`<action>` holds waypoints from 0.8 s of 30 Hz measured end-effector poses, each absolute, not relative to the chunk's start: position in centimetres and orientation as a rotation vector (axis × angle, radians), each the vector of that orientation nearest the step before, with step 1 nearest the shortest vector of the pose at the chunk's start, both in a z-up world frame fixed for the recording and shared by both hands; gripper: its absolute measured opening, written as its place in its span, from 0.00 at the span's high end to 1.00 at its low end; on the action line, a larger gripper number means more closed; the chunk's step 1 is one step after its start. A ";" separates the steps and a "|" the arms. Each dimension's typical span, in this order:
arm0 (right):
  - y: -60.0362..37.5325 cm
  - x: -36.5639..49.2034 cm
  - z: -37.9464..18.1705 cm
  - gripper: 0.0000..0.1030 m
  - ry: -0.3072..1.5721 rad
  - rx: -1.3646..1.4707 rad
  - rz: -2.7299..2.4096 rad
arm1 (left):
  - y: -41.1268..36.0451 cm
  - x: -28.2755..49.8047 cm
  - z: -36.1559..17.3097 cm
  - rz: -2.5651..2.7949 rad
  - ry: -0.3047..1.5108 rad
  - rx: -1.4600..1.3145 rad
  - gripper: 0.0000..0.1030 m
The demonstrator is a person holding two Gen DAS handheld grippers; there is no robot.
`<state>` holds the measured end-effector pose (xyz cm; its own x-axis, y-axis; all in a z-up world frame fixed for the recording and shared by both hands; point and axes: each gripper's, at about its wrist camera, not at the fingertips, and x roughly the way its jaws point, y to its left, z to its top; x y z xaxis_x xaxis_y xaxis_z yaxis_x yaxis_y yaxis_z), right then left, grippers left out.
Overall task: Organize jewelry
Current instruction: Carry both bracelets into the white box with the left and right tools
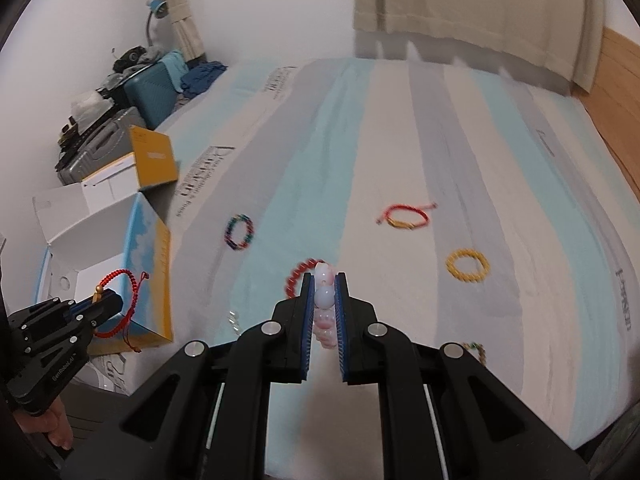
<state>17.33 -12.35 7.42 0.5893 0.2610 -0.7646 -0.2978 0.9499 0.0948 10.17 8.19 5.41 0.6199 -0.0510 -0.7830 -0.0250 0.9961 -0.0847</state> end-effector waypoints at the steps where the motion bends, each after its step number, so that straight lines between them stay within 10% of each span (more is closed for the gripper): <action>1: -11.6 17.5 7.7 0.91 0.877 -0.050 0.335 | 8.6 10.2 5.7 -0.011 0.898 -0.092 0.93; 24: 10.1 14.6 11.2 0.91 0.806 -0.202 0.659 | 25.9 4.6 7.4 0.276 0.870 -0.192 0.93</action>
<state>14.59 10.15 11.25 0.5068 0.4679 -0.7240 -0.6161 0.7840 0.0754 4.63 25.88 7.40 0.6127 0.1597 -0.7740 -0.3150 0.9476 -0.0538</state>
